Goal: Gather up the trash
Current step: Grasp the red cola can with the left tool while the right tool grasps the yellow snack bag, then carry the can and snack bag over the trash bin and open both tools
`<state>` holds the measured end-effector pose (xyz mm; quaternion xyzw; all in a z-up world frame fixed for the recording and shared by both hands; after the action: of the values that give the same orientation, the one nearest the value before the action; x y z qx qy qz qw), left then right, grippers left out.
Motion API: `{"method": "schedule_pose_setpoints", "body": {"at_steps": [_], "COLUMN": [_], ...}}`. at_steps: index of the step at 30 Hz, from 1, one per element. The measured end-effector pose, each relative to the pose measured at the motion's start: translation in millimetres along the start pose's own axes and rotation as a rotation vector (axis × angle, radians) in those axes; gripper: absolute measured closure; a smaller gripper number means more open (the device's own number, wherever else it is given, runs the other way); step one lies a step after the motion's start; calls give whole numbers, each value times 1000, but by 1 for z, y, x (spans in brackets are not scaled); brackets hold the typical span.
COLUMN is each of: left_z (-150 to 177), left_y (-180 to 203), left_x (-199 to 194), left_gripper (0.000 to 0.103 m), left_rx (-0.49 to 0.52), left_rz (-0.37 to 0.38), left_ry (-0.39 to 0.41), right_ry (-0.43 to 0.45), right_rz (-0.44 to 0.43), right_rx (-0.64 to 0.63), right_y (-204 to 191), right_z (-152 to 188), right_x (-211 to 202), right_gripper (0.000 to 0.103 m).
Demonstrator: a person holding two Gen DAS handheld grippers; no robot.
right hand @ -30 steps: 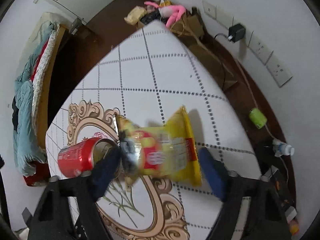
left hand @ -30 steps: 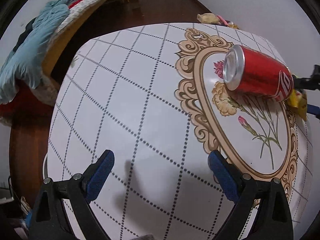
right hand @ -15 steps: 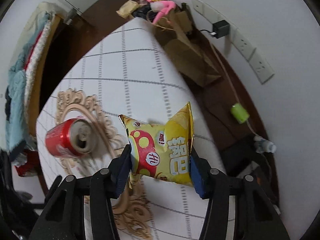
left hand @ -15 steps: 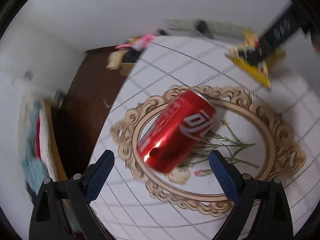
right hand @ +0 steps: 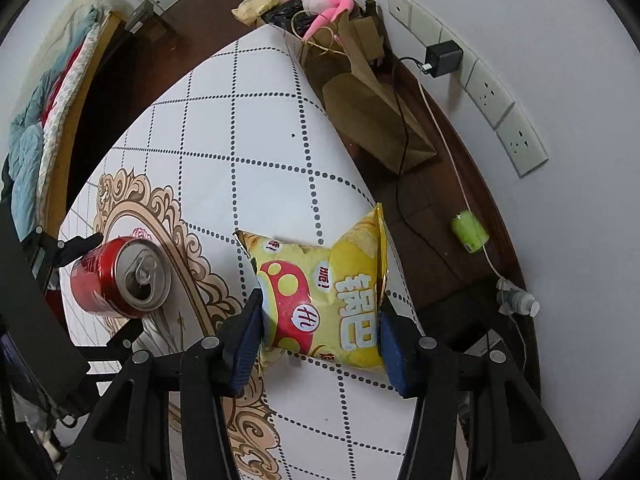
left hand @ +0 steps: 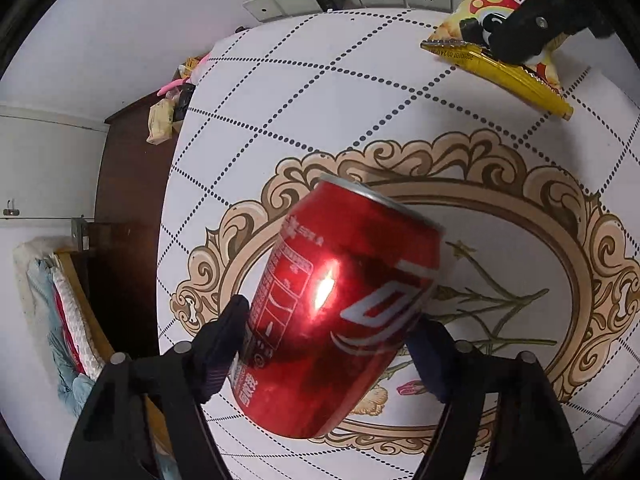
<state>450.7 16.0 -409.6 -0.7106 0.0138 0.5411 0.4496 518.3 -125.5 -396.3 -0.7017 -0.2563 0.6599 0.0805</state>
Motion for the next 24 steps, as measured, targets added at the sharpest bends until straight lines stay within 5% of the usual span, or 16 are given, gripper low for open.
{"method": "schedule_pose_setpoints", "body": {"at_steps": [12, 24], "left_z": [36, 186], "left_y": [-28, -74], "left_x": [-76, -175], "left_gripper": [38, 39], "left_rx": [-334, -825], "left_rz": [-27, -90], "left_ry": [122, 200], "right_ry": [98, 160], "right_rz": [-66, -195], "right_rx": [-64, -257], "right_y": [-39, -173], "right_z": [40, 128], "right_x": [-29, -63], "right_gripper": [51, 51]}}
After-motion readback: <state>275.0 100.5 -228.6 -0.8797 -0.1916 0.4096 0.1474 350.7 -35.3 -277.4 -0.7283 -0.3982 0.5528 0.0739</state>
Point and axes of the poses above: each gripper's, at about its wrist camera, not at the fingertips, and x roughly the way its jaws point, y to its right, z to its underside, the point moved 10 cm from there along x, roughly the way its jaws point, and after that the axes turned 15 degrees about -z, right-handed, at the moved point
